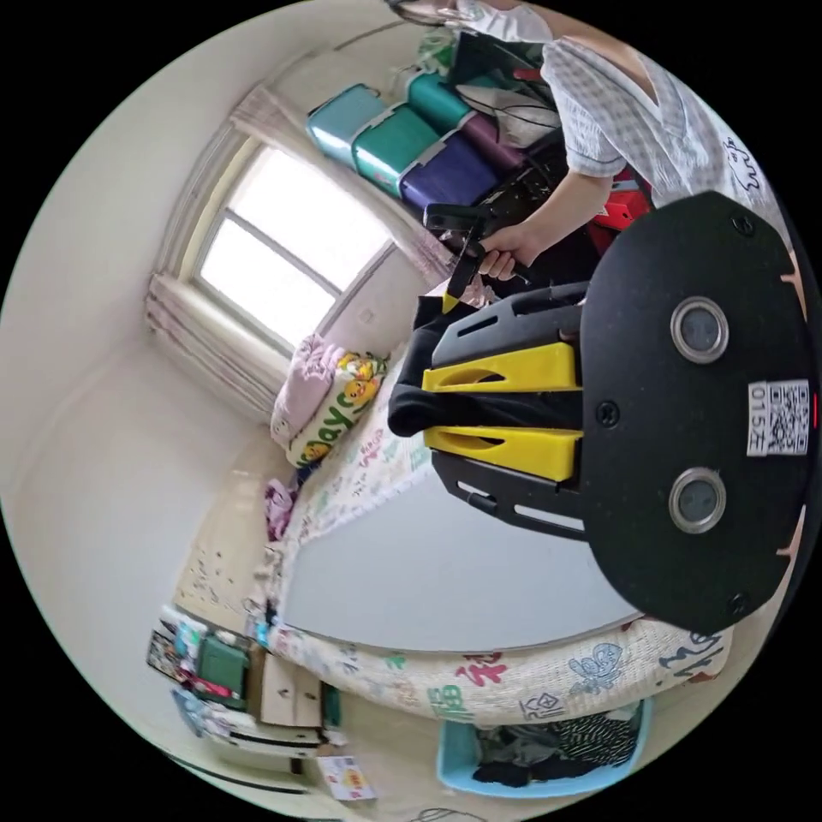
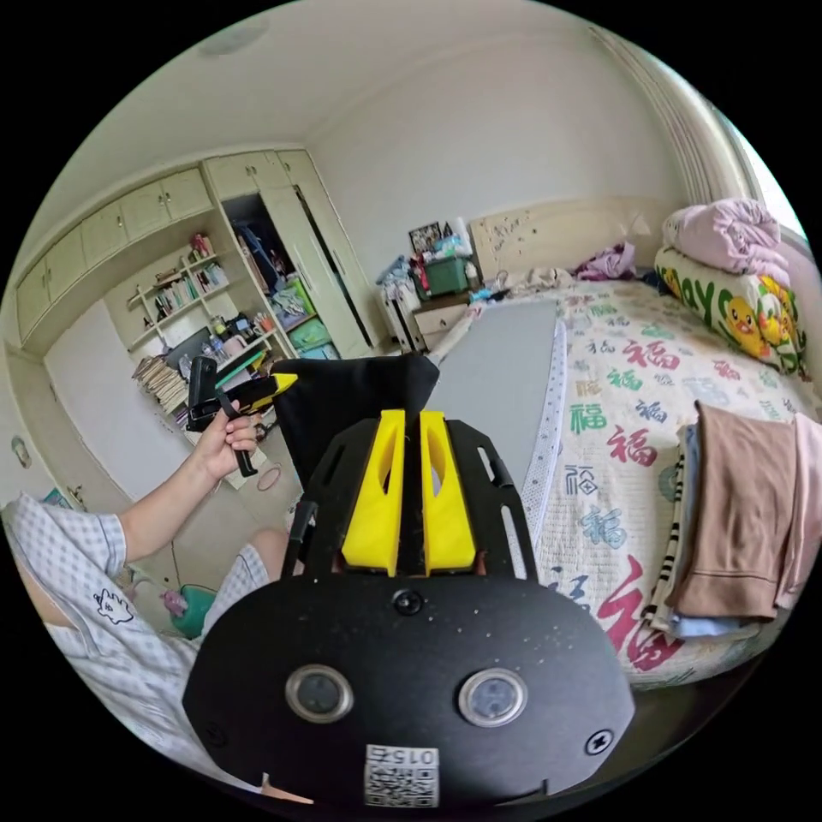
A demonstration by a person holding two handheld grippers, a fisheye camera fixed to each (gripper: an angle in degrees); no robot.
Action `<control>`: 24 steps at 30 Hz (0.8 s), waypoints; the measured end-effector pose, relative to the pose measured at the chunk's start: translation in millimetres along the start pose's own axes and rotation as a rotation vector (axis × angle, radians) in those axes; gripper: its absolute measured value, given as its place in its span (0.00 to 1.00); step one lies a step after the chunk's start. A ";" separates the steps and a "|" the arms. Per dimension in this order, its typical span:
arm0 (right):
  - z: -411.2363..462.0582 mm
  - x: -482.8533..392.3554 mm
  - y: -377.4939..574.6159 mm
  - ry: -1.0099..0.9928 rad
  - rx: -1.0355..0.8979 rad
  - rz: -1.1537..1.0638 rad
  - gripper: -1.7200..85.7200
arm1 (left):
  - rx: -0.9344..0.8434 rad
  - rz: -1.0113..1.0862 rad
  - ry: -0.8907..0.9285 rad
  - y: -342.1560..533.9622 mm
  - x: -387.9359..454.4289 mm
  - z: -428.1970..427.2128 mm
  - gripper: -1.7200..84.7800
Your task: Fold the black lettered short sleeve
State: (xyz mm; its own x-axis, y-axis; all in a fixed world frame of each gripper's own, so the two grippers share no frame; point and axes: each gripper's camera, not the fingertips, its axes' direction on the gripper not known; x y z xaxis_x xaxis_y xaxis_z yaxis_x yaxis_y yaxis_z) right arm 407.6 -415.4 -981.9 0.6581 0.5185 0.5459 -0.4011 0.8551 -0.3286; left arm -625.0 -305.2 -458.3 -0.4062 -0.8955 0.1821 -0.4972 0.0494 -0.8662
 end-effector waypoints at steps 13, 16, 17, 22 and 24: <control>-306.2 -92.1 129.1 0.222 0.401 -0.107 0.05 | 0.114 0.279 0.216 -0.1 217.6 -21.7 0.09; -348.5 -109.3 167.0 0.302 0.455 -0.089 0.05 | 0.102 0.319 0.306 3.8 248.5 -9.6 0.09; -363.4 -116.6 184.2 0.344 0.476 -0.081 0.05 | 0.087 0.334 0.339 4.9 259.2 -1.9 0.09; -405.9 -133.7 239.5 0.532 0.488 -0.076 0.04 | 0.031 0.364 0.461 11.9 294.5 47.0 0.09; -418.2 -133.9 259.5 0.589 0.500 -0.079 0.04 | 0.007 0.364 0.518 16.0 308.6 80.8 0.09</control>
State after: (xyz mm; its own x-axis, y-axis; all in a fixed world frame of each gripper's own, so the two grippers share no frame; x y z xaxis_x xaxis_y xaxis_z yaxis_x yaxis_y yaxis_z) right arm 481.8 -261.8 -1462.6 0.8707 0.4917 0.0072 -0.4866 0.8594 0.1570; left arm -696.3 -616.6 -453.5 -0.8678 -0.4912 0.0754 -0.2531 0.3062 -0.9177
